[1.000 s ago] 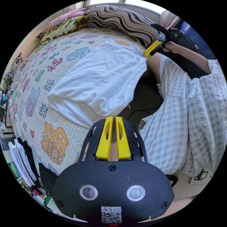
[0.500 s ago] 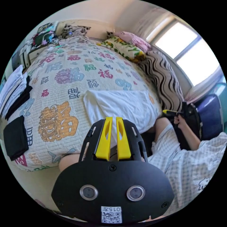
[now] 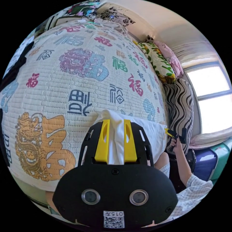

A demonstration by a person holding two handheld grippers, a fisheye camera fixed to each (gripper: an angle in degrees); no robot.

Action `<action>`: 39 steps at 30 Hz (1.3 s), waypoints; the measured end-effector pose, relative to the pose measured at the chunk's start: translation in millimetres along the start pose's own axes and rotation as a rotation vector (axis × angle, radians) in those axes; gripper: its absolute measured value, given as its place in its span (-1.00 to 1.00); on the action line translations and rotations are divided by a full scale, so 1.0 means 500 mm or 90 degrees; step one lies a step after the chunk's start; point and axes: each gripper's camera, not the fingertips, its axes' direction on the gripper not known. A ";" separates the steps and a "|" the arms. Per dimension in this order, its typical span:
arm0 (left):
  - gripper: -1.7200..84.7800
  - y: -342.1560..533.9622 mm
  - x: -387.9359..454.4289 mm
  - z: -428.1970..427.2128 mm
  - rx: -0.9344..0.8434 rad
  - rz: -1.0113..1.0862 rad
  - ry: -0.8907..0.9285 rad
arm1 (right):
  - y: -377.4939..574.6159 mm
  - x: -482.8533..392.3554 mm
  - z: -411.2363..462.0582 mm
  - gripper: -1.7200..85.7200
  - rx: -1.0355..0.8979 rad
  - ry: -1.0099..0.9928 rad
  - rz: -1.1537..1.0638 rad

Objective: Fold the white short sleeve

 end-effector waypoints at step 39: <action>-0.87 0.018 -0.246 -0.184 -0.003 0.090 0.268 | -0.082 0.159 0.055 -0.83 -0.045 -0.218 -0.100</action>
